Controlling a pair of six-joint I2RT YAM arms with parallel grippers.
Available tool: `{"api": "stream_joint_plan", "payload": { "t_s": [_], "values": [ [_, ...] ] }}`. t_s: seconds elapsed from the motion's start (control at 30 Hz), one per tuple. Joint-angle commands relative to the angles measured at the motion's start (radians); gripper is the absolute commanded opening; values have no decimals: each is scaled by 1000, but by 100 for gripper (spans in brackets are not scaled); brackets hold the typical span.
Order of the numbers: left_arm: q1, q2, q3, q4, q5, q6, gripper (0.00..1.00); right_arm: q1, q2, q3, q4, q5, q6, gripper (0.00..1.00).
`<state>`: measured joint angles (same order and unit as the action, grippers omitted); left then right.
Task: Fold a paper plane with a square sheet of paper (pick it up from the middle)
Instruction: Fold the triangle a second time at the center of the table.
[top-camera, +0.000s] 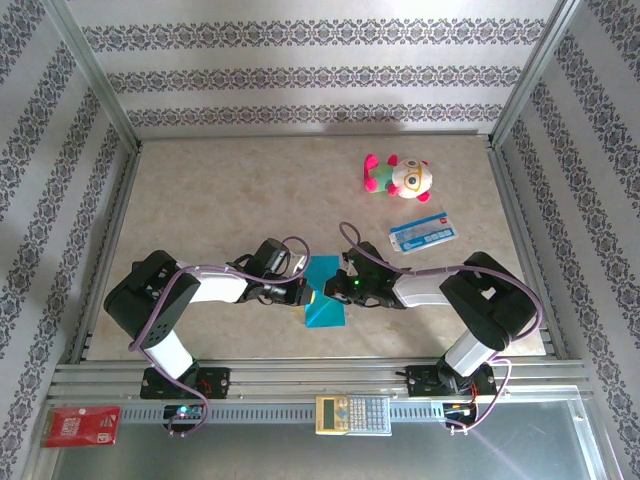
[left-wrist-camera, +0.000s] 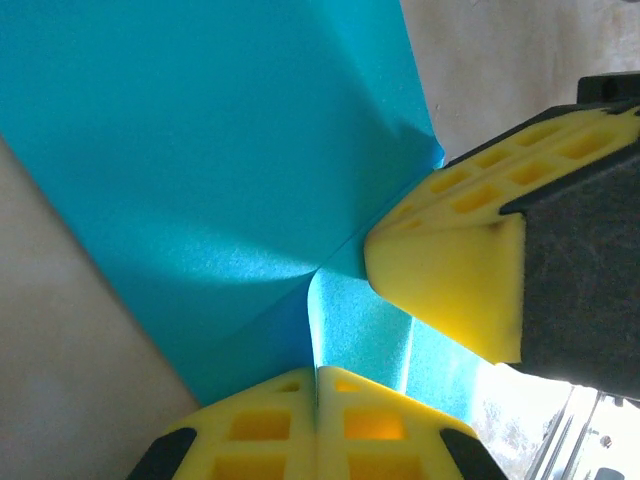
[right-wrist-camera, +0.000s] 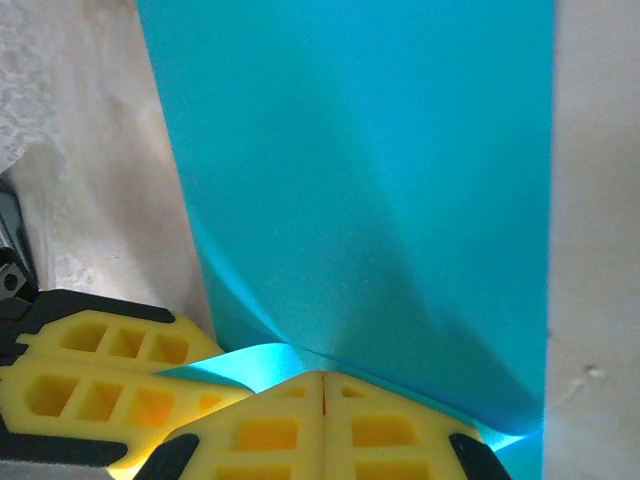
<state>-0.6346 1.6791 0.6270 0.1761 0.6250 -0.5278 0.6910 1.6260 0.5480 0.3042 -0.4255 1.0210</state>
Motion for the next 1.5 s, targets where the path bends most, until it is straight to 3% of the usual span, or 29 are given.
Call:
{"api": "stream_joint_plan", "payload": {
  "t_s": [0.0, 0.47, 0.7, 0.9, 1.13, 1.47],
  "values": [
    [-14, 92, -32, -54, -99, 30, 0, -29, 20, -22, -18, 6, -30, 3],
    [-14, 97, -36, -59, -103, 34, 0, -131, -84, -55, -43, -31, -60, 3],
    [-13, 97, -42, -53, -104, 29, 0, -26, -187, -66, -48, 13, -26, 3],
    [-13, 102, -41, -49, -100, 27, 0, 62, -103, -36, 1, 33, 9, 3],
    [-13, 96, -37, -56, -100, 32, 0, 76, -11, -23, 46, 25, 16, 3],
    [-13, 88, -19, -68, -96, 29, 0, 76, -5, -66, 16, 30, 18, 2]
  ]
}}
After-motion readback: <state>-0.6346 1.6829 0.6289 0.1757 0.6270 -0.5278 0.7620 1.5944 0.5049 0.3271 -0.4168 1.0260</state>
